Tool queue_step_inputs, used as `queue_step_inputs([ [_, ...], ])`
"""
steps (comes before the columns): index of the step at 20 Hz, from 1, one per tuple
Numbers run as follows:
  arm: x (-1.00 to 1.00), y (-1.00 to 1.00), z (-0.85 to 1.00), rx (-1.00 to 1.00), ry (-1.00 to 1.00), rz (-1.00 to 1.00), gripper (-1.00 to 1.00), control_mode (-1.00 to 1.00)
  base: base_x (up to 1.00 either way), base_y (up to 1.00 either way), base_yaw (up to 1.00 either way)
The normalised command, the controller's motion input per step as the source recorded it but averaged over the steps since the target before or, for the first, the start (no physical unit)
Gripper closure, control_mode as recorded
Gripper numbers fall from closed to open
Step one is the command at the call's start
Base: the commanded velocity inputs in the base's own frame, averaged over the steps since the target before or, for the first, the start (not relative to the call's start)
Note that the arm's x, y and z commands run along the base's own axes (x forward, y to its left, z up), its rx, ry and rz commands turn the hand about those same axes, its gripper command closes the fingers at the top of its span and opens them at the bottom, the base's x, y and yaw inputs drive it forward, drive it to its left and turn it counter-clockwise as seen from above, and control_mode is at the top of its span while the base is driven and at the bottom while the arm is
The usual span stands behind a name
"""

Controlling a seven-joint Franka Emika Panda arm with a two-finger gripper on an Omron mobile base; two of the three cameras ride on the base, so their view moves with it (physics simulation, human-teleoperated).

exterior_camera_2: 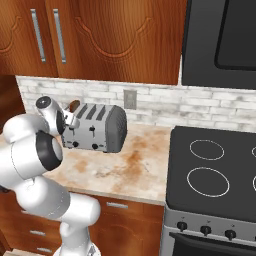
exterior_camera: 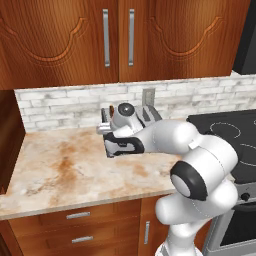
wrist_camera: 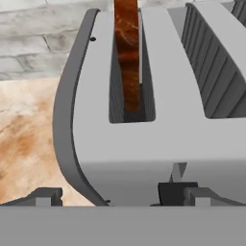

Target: Start the toaster. Once the lever pops up, take the bread to the plate on the dining counter.

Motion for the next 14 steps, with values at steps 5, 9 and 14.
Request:
queue_step_inputs([
  [5, 0.0, 0.0, -0.13, 0.0, 0.01, 0.0, -1.0, -1.0, 0.0, 0.0, 0.0],
  [9, 0.0, 0.0, -0.19, 0.0, 0.0, 0.0, -1.0, -1.0, 0.0, 0.0, 0.0],
  [14, 0.0, 0.0, -0.19, 0.0, 0.0, 0.0, -1.0, -1.0, 0.0, 0.0, 0.0],
])
